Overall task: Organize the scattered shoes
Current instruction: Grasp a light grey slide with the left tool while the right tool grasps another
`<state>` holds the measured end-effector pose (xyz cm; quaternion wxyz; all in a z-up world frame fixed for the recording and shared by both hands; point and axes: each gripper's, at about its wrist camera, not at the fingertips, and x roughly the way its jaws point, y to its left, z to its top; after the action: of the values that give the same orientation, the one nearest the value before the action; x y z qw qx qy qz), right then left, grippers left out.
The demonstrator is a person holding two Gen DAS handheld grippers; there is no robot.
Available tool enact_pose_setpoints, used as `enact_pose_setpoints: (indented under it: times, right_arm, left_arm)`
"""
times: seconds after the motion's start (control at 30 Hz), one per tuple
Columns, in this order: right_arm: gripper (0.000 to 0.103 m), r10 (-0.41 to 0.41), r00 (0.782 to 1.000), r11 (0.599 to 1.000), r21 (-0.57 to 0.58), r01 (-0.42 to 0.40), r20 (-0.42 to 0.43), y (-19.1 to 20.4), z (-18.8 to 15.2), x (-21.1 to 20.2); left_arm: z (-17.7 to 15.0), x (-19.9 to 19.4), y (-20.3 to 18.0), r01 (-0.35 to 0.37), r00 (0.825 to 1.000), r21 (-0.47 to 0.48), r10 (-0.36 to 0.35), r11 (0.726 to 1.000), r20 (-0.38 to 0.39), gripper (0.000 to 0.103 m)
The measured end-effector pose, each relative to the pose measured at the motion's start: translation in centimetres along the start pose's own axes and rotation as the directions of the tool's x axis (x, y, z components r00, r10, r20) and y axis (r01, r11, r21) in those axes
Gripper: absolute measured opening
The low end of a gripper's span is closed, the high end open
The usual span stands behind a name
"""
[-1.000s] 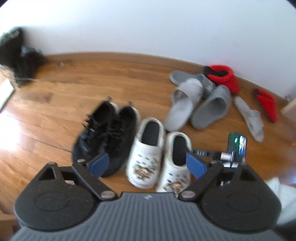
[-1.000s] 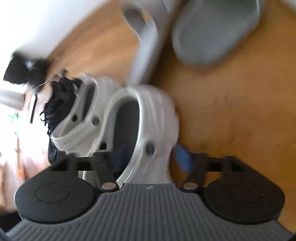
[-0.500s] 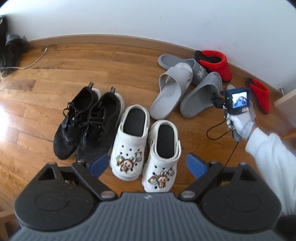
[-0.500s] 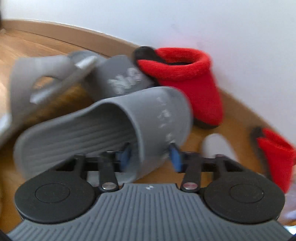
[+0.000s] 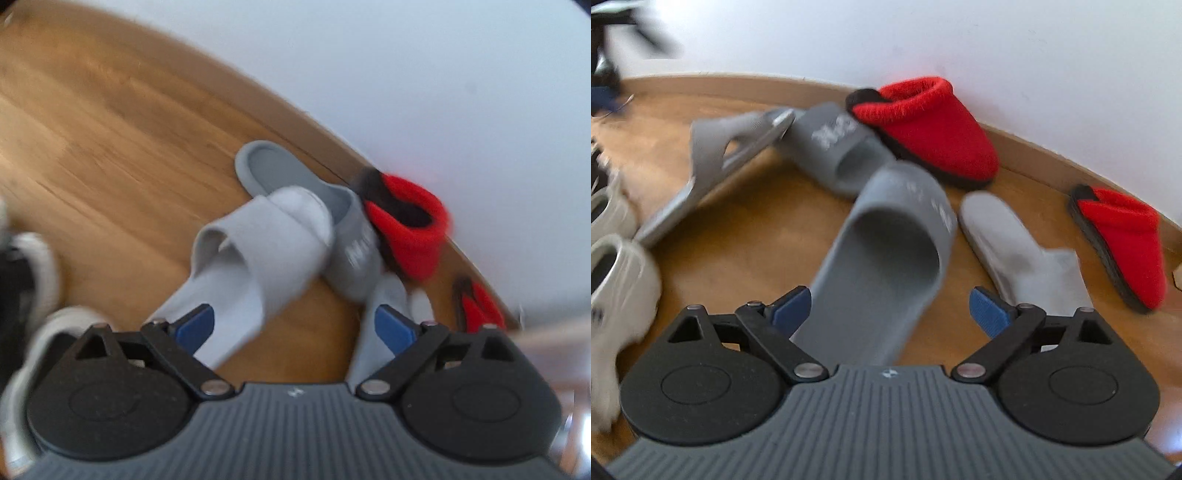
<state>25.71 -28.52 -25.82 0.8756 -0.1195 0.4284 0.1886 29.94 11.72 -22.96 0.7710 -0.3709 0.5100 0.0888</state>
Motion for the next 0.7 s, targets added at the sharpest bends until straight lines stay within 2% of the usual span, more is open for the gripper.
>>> enact_pose_setpoints:
  times: [0.03,0.07,0.1,0.17,0.2,0.23,0.27,0.3,0.37,0.4,0.43,0.47,0.5,0.53,0.6,0.63,0.67,0.7]
  right_arm:
    - [0.093,0.006,1.000,1.000,0.010,-0.006,-0.007,-0.1,-0.4,-0.3]
    - [0.093,0.017,1.000,1.000,0.022,-0.016,-0.016,-0.2,-1.0,-0.7]
    - [0.093,0.029,0.999,0.999,0.035,-0.028,-0.027,-0.2,-1.6,-1.1]
    - [0.093,0.032,0.998,0.999,0.042,-0.030,-0.049,0.0,-2.9,-1.3]
    - [0.093,0.032,0.998,0.999,0.044,-0.029,-0.060,0.1,-3.5,-1.3]
    - [0.093,0.033,0.997,0.998,0.055,-0.029,-0.075,0.0,-4.3,-1.2]
    - [0.093,0.034,0.996,0.997,0.069,-0.028,-0.085,-0.1,-4.8,-1.1]
    - [0.093,0.031,0.995,0.996,0.086,-0.023,-0.090,-0.4,-5.1,-1.0]
    - [0.093,0.028,0.995,0.993,0.113,-0.017,-0.094,-0.9,-5.5,-0.9]
    - [0.093,0.029,0.995,0.992,0.122,-0.017,-0.091,-1.1,-5.6,-0.9]
    - [0.093,0.036,0.996,0.990,0.138,-0.024,-0.081,-1.4,-5.7,-1.4]
    - [0.093,0.044,0.997,0.987,0.155,-0.033,-0.068,-1.8,-5.9,-2.0]
    - [0.093,0.064,0.997,0.987,0.153,-0.056,-0.050,-2.0,-5.9,-2.7]
    - [0.093,0.086,0.996,0.986,0.147,-0.081,-0.030,-2.2,-5.9,-3.5]
    - [0.097,0.153,0.988,0.985,0.084,-0.153,0.013,-2.3,-5.5,-5.4]
    - [0.099,0.192,0.981,0.981,0.023,-0.193,0.027,-1.9,-5.2,-6.3]
    - [0.102,0.234,0.972,0.972,-0.043,-0.232,0.037,-1.5,-4.9,-7.2]
    - [0.102,0.258,0.965,0.961,-0.110,-0.253,0.038,-0.9,-4.3,-7.3]
  left_arm:
    - [0.5,1.9,0.8,-0.011,1.000,-0.067,0.010,0.998,-0.002,0.080]
    - [0.5,3.0,1.7,0.011,1.000,-0.132,-0.012,0.991,-0.004,0.051]
    - [0.4,3.3,1.9,0.034,0.999,-0.137,-0.035,0.990,-0.011,0.031]
    - [0.0,3.4,1.5,0.076,0.997,-0.076,-0.078,0.994,-0.019,0.022]
    - [-0.6,2.6,0.3,0.060,0.998,0.041,-0.059,0.997,-0.023,0.017]
    - [-1.3,1.7,-0.6,0.069,0.997,0.134,-0.063,0.989,-0.046,0.009]
    - [-2.0,0.9,-1.3,0.079,0.996,0.215,-0.066,0.973,-0.066,0.007]
    - [-2.5,0.3,-1.8,0.090,0.995,0.256,-0.074,0.962,-0.072,0.006]
    - [-3.8,-1.9,-3.3,0.137,0.989,0.391,-0.100,0.910,-0.113,0.004]
    - [-4.6,-3.0,-4.1,0.160,0.985,0.462,-0.109,0.872,-0.136,0.004]
    - [-5.7,-4.1,-5.3,0.182,0.980,0.551,-0.108,0.814,-0.164,0.004]
    - [-6.3,-4.6,-5.9,0.197,0.977,0.601,-0.104,0.774,-0.186,0.004]
    - [-7.7,-5.4,-7.0,0.231,0.968,0.688,-0.091,0.688,-0.234,0.004]
    - [-9.4,-5.9,-8.0,0.288,0.950,0.762,-0.071,0.581,-0.305,0.004]
    - [-11.3,-6.0,-8.5,0.367,0.917,0.812,-0.028,0.454,-0.398,0.005]
    - [-12.4,-5.6,-8.5,0.408,0.892,0.825,0.022,0.390,-0.452,0.007]
    - [-12.9,-5.1,-8.3,0.410,0.885,0.829,0.055,0.381,-0.463,0.015]
    - [-13.5,-4.2,-7.9,0.367,0.887,0.844,0.125,0.391,-0.444,0.018]
